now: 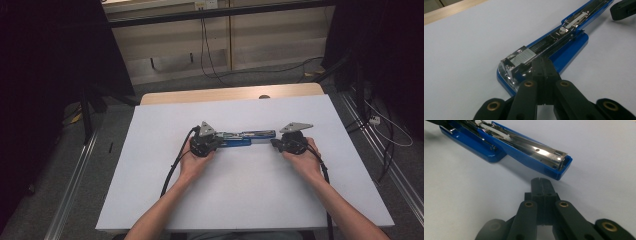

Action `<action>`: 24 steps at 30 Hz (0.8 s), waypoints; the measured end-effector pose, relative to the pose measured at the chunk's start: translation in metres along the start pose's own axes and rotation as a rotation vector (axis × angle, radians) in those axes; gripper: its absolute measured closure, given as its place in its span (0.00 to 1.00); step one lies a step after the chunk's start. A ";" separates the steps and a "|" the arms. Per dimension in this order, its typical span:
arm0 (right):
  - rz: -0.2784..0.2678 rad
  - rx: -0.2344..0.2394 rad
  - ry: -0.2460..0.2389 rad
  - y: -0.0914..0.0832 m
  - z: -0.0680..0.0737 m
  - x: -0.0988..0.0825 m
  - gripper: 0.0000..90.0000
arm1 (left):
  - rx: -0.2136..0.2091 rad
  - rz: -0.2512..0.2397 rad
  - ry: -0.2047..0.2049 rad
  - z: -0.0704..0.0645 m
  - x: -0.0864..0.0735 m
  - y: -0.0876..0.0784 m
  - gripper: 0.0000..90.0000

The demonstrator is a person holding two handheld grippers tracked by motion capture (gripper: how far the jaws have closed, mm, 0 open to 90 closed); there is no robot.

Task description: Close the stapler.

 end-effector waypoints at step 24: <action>0.013 -0.015 0.025 0.008 -0.002 0.004 1.00 | -0.017 -0.012 -0.019 -0.001 -0.001 0.002 1.00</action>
Point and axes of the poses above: each handheld gripper's, and its own axes: y roughly forward along the jaws, x roughly out of its top, z roughly to its left, the point moved 4 cm from there along y, roughly forward along the jaws, and after that the axes turned 10 degrees about x, right-handed, at the moved point
